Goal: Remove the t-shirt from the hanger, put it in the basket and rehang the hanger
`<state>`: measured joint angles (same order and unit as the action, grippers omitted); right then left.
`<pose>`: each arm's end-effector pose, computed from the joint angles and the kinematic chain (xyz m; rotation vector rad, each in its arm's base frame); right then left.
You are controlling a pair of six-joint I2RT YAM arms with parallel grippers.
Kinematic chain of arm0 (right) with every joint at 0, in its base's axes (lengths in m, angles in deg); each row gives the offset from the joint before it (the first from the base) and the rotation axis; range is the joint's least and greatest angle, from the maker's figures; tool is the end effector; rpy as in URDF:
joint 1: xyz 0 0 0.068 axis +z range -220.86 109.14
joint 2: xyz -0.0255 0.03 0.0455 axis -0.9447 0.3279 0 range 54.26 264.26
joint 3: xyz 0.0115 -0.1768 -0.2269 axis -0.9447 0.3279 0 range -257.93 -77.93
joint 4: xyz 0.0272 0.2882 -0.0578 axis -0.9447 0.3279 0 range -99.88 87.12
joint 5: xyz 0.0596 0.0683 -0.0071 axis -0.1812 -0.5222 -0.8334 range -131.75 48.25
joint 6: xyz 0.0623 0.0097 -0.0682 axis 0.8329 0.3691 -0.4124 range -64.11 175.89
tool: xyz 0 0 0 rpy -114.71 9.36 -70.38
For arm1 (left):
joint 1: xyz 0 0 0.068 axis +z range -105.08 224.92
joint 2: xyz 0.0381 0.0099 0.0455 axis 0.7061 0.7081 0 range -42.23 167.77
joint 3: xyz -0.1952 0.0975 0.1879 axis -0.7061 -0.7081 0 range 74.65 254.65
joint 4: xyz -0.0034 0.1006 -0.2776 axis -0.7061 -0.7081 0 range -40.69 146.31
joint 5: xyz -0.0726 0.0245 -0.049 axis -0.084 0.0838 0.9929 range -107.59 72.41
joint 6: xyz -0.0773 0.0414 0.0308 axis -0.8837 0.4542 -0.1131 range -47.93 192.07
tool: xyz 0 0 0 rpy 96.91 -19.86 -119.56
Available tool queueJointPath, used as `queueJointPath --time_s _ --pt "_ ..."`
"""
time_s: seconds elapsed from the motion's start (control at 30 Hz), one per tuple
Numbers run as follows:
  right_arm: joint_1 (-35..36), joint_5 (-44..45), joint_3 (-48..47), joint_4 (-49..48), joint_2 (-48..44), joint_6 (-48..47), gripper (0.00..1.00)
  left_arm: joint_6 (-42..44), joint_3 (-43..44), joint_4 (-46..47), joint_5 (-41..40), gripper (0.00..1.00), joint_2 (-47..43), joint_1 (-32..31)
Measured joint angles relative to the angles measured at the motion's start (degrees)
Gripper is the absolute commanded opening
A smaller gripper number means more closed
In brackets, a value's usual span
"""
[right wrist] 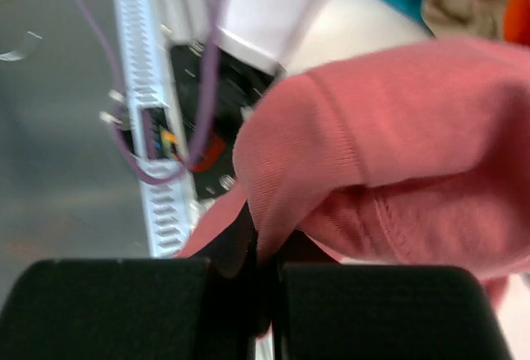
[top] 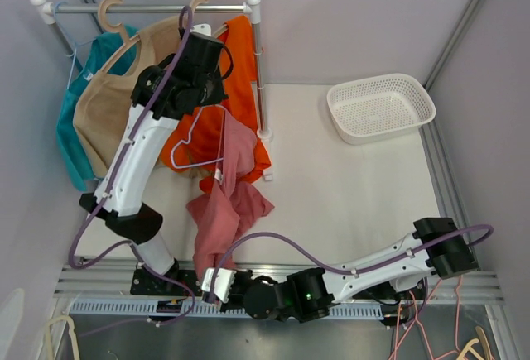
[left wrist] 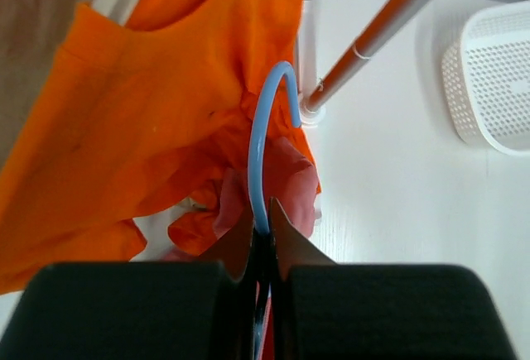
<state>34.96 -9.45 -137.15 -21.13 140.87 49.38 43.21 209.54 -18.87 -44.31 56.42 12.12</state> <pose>-0.0713 0.4155 0.2765 -1.2934 1.3445 0.7025 0.3303 -0.1681 0.5108 -0.1702 2.1614 -0.0883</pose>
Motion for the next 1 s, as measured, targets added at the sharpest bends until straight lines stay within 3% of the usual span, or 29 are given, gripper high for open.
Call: queueJointPath --time_s 0.07,0.13,0.3,0.5,0.6,0.7,0.8,1.0 --pt "-1.3 2.0 0.7 2.5 -0.2 2.1 0.0 0.6 -4.0 1.7 2.2 0.01 -2.9 -0.3" --pt "-4.6 2.9 1.5 5.2 -1.9 5.4 0.0 1.5 -14.4 6.2 4.2 0.01 -9.9 -1.5" --pt "-20.7 5.9 4.1 12.9 -12.7 16.9 0.0 2.3 -36.7 13.9 11.4 0.0 -35.3 -5.2" --pt "-41.6 9.2 4.9 24.1 -27.1 30.9 0.0 2.2 -43.9 17.6 14.4 0.01 -62.4 -5.1" --pt "-45.1 10.3 5.2 25.4 -31.6 31.7 0.0 1.9 -47.3 18.5 14.3 0.01 -70.5 -5.1" --pt "-46.7 10.3 2.0 23.9 -32.2 27.2 0.0 1.9 -51.6 18.4 12.9 0.01 -73.0 -5.1" --pt "-51.8 5.6 -6.1 18.4 -27.4 19.3 0.0 1.9 -56.2 18.6 12.2 0.0 -70.1 -5.1" --pt "-71.7 -12.8 -36.9 13.3 -7.4 13.3 0.0 2.0 -60.7 22.4 11.8 0.01 -58.8 -5.1"
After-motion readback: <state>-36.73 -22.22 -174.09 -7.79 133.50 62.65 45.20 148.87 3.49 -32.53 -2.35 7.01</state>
